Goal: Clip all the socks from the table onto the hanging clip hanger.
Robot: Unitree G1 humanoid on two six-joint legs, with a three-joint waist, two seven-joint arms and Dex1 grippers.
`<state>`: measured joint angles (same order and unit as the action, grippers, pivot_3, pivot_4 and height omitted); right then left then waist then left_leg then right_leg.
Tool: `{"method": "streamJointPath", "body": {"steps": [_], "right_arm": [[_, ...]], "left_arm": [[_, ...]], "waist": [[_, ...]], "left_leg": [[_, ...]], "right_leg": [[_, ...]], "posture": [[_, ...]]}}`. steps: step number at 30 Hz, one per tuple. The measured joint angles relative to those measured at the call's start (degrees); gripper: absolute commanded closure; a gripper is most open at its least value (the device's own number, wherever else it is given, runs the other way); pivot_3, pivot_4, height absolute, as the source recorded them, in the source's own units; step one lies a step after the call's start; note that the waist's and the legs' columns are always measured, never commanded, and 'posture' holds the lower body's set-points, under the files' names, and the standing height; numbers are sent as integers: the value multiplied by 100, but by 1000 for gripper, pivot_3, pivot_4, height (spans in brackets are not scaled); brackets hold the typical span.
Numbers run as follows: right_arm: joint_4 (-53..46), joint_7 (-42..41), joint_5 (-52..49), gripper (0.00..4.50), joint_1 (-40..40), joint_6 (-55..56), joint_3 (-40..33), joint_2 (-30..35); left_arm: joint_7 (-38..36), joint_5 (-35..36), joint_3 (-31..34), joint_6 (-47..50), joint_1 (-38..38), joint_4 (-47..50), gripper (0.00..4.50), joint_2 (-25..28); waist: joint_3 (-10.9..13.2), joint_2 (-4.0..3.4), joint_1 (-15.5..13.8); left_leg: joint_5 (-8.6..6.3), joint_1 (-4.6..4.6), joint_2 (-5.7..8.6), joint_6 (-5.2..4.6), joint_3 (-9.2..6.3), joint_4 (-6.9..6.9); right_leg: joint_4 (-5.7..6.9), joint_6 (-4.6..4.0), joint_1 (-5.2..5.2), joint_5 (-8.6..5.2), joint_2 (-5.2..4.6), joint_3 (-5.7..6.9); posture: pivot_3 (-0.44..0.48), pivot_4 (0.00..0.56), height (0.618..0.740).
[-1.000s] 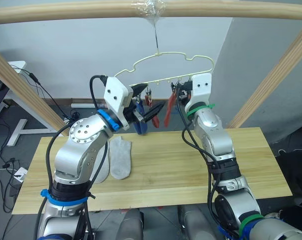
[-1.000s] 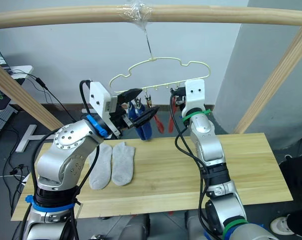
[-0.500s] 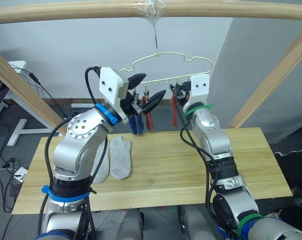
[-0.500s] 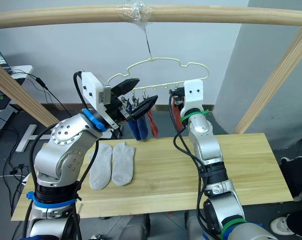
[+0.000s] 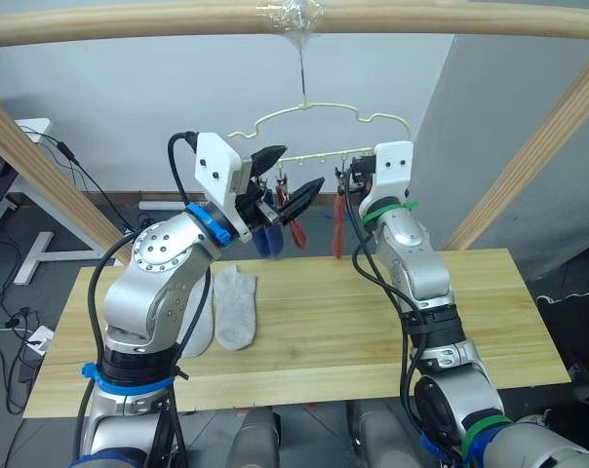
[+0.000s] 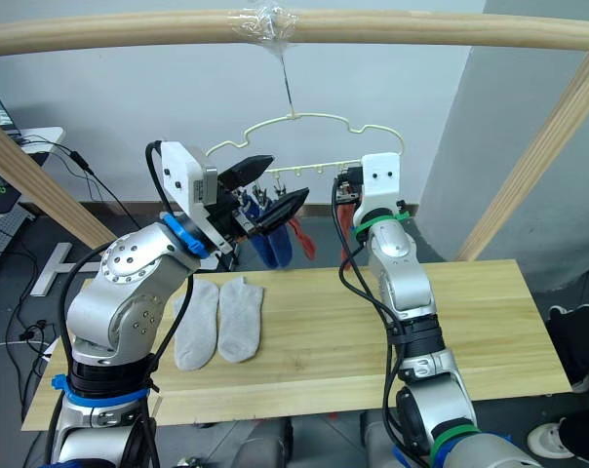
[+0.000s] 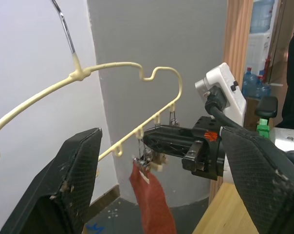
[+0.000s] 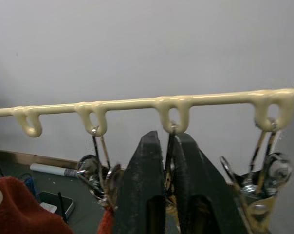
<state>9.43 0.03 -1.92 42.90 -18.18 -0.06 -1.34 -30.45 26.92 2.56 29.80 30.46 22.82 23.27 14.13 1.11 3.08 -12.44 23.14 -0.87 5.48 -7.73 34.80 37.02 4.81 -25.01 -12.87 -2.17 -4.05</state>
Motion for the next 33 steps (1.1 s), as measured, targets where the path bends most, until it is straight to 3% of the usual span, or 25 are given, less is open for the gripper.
{"method": "streamJointPath", "body": {"steps": [3,8,15,22,33], "right_arm": [[-5,-35,-33,4486,-1,-6,-22,48],[-310,-592,-233,4486,-8,-601,14,481],[-690,-999,-455,4500,-59,-1172,-11,796],[-860,-942,-513,4500,-148,-1416,-59,750],[-1013,-877,-512,4500,-170,-1611,-98,821]], "left_arm": [[122,-2,-73,121,-336,264,464,-48],[358,-162,-459,494,-1614,426,464,-40],[749,-1087,-453,-122,-2480,-916,15,-39],[1707,-1742,-236,-598,-2021,-2569,15,-630],[2230,-2074,-82,-769,-1389,-4136,15,-1020]], "waist": [[0,0,7],[0,-1,7],[0,-1,5],[2,2,-79],[2,2,-106]], "left_leg": [[0,-1,0,0,2,0],[0,-3,0,-1,0,1],[2,-11,0,-3,2,5],[2,-10,2,-3,0,6],[2,-11,2,-3,-4,4]], "right_leg": [[-1,0,1,0,-1,-3],[2,-2,2,-1,0,-1],[7,-19,6,-25,0,-1],[1,11,9,-6,-1,0],[3,11,11,-5,-1,4]], "posture": [[72,237,740],[57,245,740],[46,256,740],[49,262,740],[33,267,740]]}}
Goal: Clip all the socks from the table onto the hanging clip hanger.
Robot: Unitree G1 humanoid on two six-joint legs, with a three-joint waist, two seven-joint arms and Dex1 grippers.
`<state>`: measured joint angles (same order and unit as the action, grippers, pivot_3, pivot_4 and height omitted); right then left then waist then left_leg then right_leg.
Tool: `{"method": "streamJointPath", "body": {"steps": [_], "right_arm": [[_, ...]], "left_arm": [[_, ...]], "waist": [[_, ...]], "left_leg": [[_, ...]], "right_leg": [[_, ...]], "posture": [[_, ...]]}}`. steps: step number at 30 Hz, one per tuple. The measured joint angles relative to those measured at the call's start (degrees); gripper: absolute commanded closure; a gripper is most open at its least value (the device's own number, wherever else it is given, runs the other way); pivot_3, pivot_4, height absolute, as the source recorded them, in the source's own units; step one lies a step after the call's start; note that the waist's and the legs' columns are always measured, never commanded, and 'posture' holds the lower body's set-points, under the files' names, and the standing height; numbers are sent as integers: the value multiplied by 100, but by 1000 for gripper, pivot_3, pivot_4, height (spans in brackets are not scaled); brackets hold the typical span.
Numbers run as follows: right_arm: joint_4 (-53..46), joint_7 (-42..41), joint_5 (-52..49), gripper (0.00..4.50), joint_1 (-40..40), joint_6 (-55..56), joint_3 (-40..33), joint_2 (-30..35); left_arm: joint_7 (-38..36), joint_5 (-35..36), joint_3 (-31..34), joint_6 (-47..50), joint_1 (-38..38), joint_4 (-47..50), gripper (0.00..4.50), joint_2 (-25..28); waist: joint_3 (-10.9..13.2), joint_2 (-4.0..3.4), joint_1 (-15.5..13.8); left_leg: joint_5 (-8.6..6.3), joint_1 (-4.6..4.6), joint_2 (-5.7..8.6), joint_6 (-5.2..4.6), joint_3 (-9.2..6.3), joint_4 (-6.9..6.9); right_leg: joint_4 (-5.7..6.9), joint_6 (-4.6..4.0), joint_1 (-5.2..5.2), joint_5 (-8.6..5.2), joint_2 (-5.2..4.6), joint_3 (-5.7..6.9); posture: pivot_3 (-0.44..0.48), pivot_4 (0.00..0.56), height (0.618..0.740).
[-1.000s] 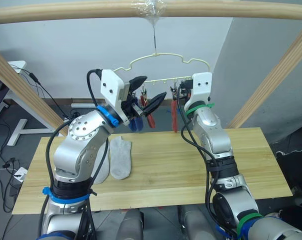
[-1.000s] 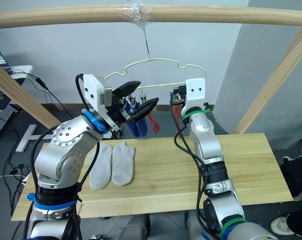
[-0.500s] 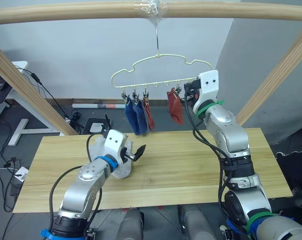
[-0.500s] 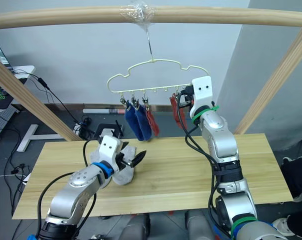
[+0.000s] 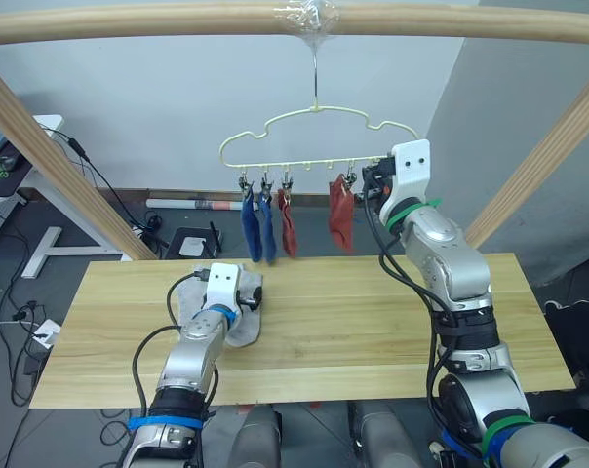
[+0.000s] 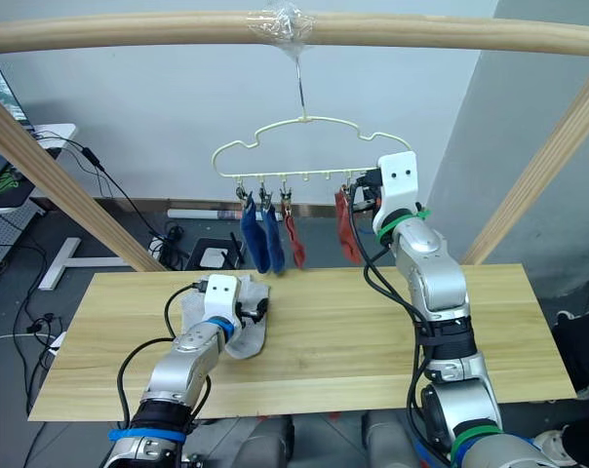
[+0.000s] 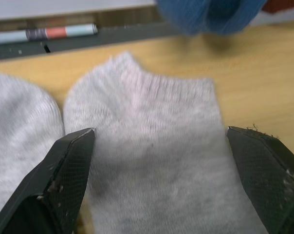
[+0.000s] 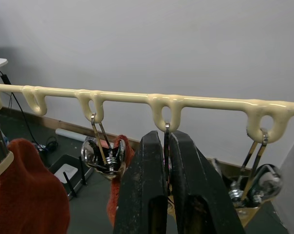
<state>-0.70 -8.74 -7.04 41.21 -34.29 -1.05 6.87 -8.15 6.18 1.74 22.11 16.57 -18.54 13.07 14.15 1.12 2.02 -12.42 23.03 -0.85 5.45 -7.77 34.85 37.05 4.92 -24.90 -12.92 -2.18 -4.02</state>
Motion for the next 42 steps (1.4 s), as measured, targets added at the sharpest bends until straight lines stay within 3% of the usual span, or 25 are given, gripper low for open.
{"method": "streamJointPath", "body": {"steps": [3,18,19,24,29,36,42], "right_arm": [[-32,11,0,4500,-14,-27,-6,16],[-151,-111,-6,4500,-76,-148,6,206],[-155,-130,-23,4500,-76,-155,4,228],[-216,-293,-296,4500,-31,-471,-125,357],[-215,-685,-849,4500,369,-1347,-548,895],[85,-281,-1907,4500,1489,-4056,-2031,668],[94,142,-2083,4500,1850,-5254,-2837,289]], "left_arm": [[-70,28,41,38,92,-122,15,-8],[-663,-582,-637,-419,-31,-165,4340,122],[-718,-618,-673,-480,-75,-133,4481,130],[-1114,-773,-1035,-955,-304,38,4481,196],[-1428,-899,-1279,-1486,-309,536,4481,230],[-1770,-1055,-1759,-2443,442,1210,4481,-116],[-1616,-1430,-1961,-2705,774,1085,4481,-295]], "waist": [[0,0,1],[-4,-7,-1],[-4,-7,-2],[-4,-7,-16],[-2,-6,-33],[-2,-6,-48],[-3,-9,-15]], "left_leg": [[0,-1,0,0,1,1],[0,-23,1,0,0,1],[0,-23,1,0,0,1],[0,-17,2,1,-2,2],[0,-10,3,0,-6,0],[-1,-1,9,0,-4,3],[-4,0,8,-7,-5,0]], "right_leg": [[0,4,2,-1,0,-1],[-6,7,31,-4,-2,0],[-6,7,31,-4,-2,0],[-11,6,32,-4,-3,1],[-16,3,28,-5,-6,5],[-19,-12,27,6,-11,3],[-15,-16,23,2,-9,6]], "posture": [[17,269,740],[14,258,740],[14,255,740],[12,251,740],[11,245,740],[-7,235,740],[-7,235,740]]}}
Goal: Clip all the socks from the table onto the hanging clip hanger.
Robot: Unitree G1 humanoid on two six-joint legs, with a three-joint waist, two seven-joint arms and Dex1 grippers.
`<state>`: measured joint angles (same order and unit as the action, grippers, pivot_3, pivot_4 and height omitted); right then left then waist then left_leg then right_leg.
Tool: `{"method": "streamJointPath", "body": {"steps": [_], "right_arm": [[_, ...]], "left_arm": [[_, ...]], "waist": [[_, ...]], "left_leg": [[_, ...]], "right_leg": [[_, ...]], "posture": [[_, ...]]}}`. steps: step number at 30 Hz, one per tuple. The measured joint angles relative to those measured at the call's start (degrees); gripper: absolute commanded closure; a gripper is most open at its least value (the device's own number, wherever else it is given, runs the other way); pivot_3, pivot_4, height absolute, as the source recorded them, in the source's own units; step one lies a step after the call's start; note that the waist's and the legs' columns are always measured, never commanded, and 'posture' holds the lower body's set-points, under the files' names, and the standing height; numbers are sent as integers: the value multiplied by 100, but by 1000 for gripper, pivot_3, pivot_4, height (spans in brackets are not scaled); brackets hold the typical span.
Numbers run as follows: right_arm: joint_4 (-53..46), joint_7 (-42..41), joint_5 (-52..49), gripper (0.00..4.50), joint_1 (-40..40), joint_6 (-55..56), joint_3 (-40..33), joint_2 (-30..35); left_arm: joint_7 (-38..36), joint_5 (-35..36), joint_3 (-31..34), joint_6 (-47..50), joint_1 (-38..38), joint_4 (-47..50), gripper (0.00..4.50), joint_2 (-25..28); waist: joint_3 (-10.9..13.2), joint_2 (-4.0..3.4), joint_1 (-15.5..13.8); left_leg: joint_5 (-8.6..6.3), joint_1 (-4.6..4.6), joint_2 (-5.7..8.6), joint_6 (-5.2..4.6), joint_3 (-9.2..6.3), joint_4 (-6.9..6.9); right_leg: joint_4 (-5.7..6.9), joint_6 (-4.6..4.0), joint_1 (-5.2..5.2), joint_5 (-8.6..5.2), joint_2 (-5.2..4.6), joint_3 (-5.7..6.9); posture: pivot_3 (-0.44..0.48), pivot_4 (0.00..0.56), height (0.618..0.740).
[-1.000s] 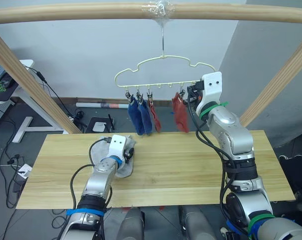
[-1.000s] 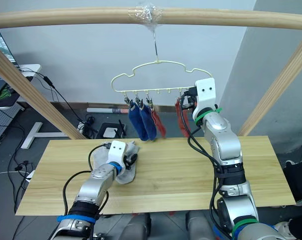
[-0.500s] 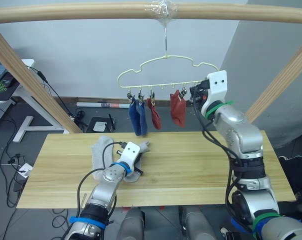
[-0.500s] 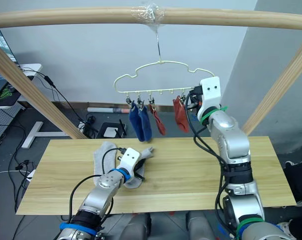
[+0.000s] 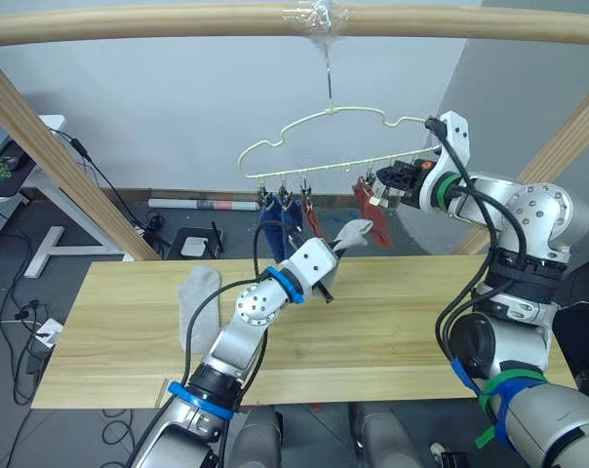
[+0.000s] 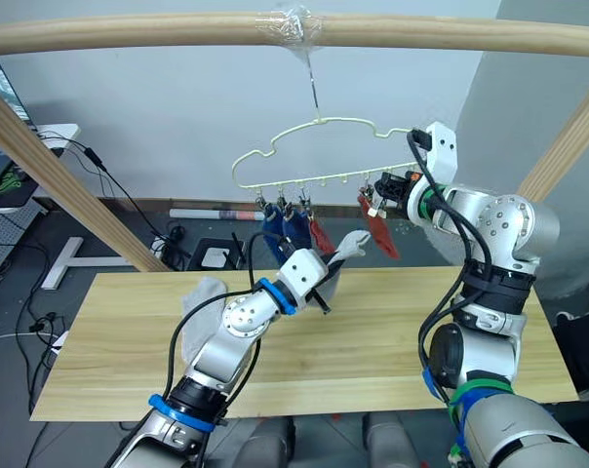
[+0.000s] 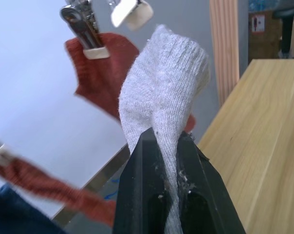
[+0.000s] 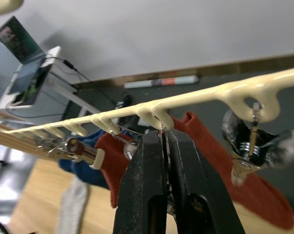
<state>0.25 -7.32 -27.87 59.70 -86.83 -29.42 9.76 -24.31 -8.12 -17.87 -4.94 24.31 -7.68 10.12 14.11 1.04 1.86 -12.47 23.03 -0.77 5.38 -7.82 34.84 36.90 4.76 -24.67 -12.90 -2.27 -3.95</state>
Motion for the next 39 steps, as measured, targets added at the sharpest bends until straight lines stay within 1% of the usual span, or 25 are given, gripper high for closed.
{"method": "streamJointPath", "body": {"steps": [5,15,18,20,21,27,28,31,35,37,38,39], "right_arm": [[-1,187,15,4500,190,-446,-319,-175],[-20,407,-49,4500,212,-508,-440,-328],[-21,489,-66,3599,212,-514,-517,-341],[-16,532,-68,2844,204,-524,-564,-349],[-9,576,-66,2371,194,-524,-593,-349],[-2,614,-149,283,180,-524,-662,-273],[-2,606,-171,44,180,-524,-663,-208],[-30,452,-251,44,172,-523,-662,-3],[-546,-142,-330,44,-320,-137,99,726],[-780,-385,-374,44,-568,99,359,938],[-936,-504,-382,10,-719,254,488,1035],[-959,-526,-379,0,-747,286,517,1049]], "left_arm": [[113,-149,-24,-189,375,-134,4481,-181],[278,-227,30,-309,511,-534,4481,-267],[309,-225,36,-320,562,-560,4500,-283],[333,-223,36,-321,564,-572,4500,-291],[341,-222,36,-322,568,-572,4500,-293],[332,-201,34,-320,569,-569,4500,-362],[315,-185,26,-315,569,-561,4500,-392],[206,-100,20,-238,576,-530,4500,-513],[60,327,53,304,612,-406,4500,-957],[27,599,160,625,620,-365,4500,-1176],[4,772,246,840,628,-354,4234,-1292],[1,822,257,881,630,-351,3955,-1297]], "waist": [[0,0,0],[0,0,18],[0,0,19],[0,0,21],[1,-1,33],[3,-4,121],[4,-4,128],[6,-7,144],[8,-8,139],[9,-7,159],[10,-8,193],[10,-8,211]], "left_leg": [[0,0,2,0,2,3],[0,-1,1,0,0,3],[0,0,1,0,1,2],[0,1,1,0,1,1],[0,1,1,0,1,1],[0,1,1,0,1,0],[0,1,1,0,1,0],[0,1,1,-1,3,0],[-1,7,3,-1,4,2],[-2,5,3,-3,6,1],[-2,3,2,-3,6,1],[-2,2,0,-3,6,1]], "right_leg": [[-2,12,2,-4,-1,-1],[1,22,1,-11,0,0],[-1,21,1,-11,-1,-1],[-1,21,0,-11,0,-1],[0,21,-1,-11,0,0],[1,21,-2,-11,-1,-1],[1,21,-2,-11,0,-1],[0,22,-3,-11,0,-2],[-6,29,-2,-15,-1,-4],[-5,33,-3,-18,-1,-5],[-3,34,-4,-19,1,-5],[-2,34,-4,-19,2,-5]], "posture": [[-20,240,740],[-26,244,740],[-26,244,740],[-26,244,740],[-26,244,740],[-32,249,740],[-32,249,740],[-32,249,740],[-39,251,740],[-53,250,740],[-53,250,740],[-59,249,740]]}}
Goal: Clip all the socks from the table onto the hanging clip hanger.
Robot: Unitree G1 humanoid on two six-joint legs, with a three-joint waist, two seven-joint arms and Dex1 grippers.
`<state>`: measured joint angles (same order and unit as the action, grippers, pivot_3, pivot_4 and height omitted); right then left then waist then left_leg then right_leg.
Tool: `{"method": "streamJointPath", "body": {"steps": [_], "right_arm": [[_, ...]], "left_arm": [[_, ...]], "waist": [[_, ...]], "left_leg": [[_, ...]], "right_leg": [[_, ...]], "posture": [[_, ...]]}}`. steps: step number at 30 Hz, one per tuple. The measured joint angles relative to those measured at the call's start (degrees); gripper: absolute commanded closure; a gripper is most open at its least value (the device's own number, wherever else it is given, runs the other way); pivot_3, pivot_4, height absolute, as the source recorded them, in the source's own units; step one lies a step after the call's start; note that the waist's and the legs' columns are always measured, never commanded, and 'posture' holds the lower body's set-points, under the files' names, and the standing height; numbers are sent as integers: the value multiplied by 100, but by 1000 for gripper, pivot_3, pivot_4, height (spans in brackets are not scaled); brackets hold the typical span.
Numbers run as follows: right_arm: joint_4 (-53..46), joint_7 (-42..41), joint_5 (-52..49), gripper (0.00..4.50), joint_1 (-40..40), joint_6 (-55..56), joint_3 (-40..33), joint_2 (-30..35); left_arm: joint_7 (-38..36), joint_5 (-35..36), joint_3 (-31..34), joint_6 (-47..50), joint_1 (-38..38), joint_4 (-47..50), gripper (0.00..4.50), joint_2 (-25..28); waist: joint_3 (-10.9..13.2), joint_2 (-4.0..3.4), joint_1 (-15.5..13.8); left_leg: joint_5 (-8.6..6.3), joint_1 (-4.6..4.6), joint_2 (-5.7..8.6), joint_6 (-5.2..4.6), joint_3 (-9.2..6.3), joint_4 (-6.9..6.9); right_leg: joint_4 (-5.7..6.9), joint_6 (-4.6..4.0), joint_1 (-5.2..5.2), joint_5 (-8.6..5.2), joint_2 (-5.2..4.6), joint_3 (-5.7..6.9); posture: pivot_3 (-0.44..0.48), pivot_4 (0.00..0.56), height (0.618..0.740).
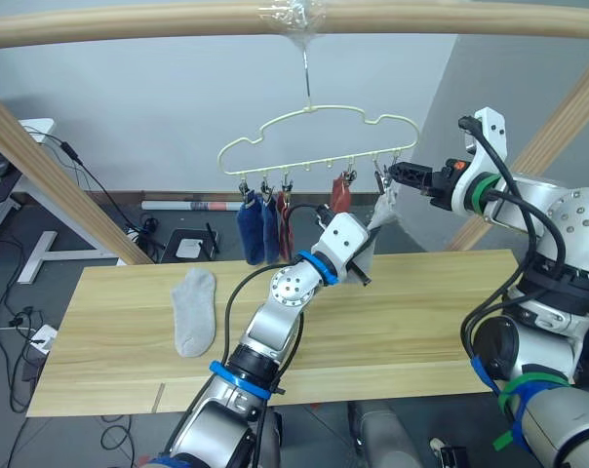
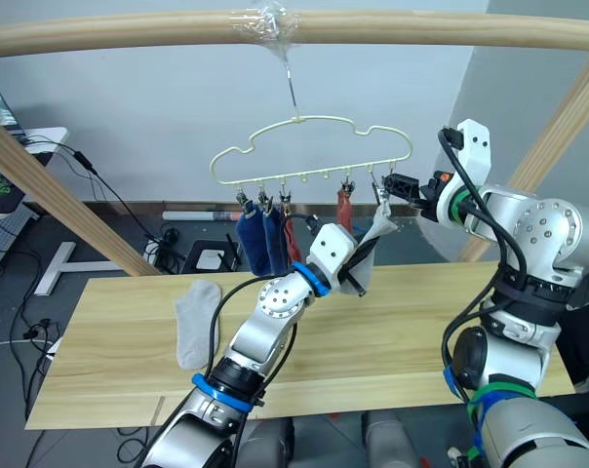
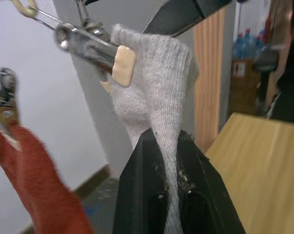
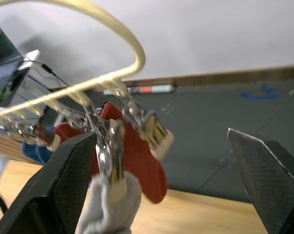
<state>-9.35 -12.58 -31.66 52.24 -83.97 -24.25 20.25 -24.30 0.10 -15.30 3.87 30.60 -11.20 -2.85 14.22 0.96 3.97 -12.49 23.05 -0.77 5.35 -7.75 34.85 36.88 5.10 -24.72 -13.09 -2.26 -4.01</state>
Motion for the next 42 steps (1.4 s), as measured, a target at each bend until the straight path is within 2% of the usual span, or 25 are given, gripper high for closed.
{"method": "streamJointPath", "body": {"steps": [2,4,8,13,18,21,24,26,29,31,32,42], "right_arm": [[-375,-210,68,0,-428,517,380,363],[-652,-267,173,0,-803,972,553,498],[-1042,-220,229,0,-1430,1536,538,300],[-1463,-184,406,0,-2185,2251,870,172],[-1548,98,1026,0,-2607,3181,1520,-22],[-1570,419,1357,611,-2727,3735,1784,-448],[-1554,575,1524,1671,-2830,3968,1913,-646],[-1526,645,1731,1671,-2817,4200,2130,-676],[-1339,756,2002,1671,-2770,4638,2371,-838],[-1176,794,2126,2211,-2721,4832,2371,-918],[-1125,802,2152,2455,-2696,4883,2371,-933],[-244,985,2525,2455,-2245,5470,2388,-1191]], "left_arm": [[-17,225,94,324,21,-2,3529,-108],[-25,290,182,458,43,-40,2883,-73],[-39,332,239,589,49,-143,1637,45],[-150,334,262,595,31,-194,113,292],[-349,387,388,779,-159,329,22,893],[-791,640,578,994,-549,1187,0,1583],[-974,788,791,1136,-623,1581,0,1913],[-1169,1019,923,1338,-702,1909,0,2173],[-1664,1589,1351,1649,-930,2752,0,2875],[-1817,1832,1559,1766,-990,3192,0,3120],[-1854,1902,1580,1812,-1000,3322,0,3168],[-1620,2086,1550,2091,-981,3622,0,3064]], "waist": [[2,-2,37],[3,0,73],[5,0,118],[6,1,107],[7,0,110],[7,-1,119],[11,0,55],[16,9,28],[25,19,30],[25,20,15],[25,20,7],[25,20,-89]], "left_leg": [[0,1,0,0,-1,0],[0,0,1,0,2,3],[0,-2,0,0,5,2],[0,-2,0,1,5,2],[1,-3,-2,1,5,1],[1,-3,-10,2,5,-7],[1,2,-7,3,3,-2],[1,4,-4,3,4,0],[1,3,-9,3,3,-9],[1,3,-9,3,3,-9],[1,3,-8,3,5,-9],[1,3,-8,3,4,-5]], "right_leg": [[0,1,0,-1,0,1],[-1,4,1,-1,0,-1],[2,4,-1,0,1,-4],[-1,4,0,0,1,-5],[3,4,-4,0,2,-5],[9,1,-15,-2,9,-5],[8,2,-15,-1,7,-4],[4,3,-14,0,3,-6],[8,-2,-22,-2,6,-4],[8,-2,-22,-2,5,-4],[8,-2,-21,-2,4,-5],[10,-3,-21,0,5,-4]], "posture": [[-59,249,740],[-64,247,740],[-64,246,740],[-53,245,740],[-33,243,740],[-33,243,740],[8,241,740],[21,238,740],[36,233,740],[41,231,740],[41,231,740],[56,225,740]]}}
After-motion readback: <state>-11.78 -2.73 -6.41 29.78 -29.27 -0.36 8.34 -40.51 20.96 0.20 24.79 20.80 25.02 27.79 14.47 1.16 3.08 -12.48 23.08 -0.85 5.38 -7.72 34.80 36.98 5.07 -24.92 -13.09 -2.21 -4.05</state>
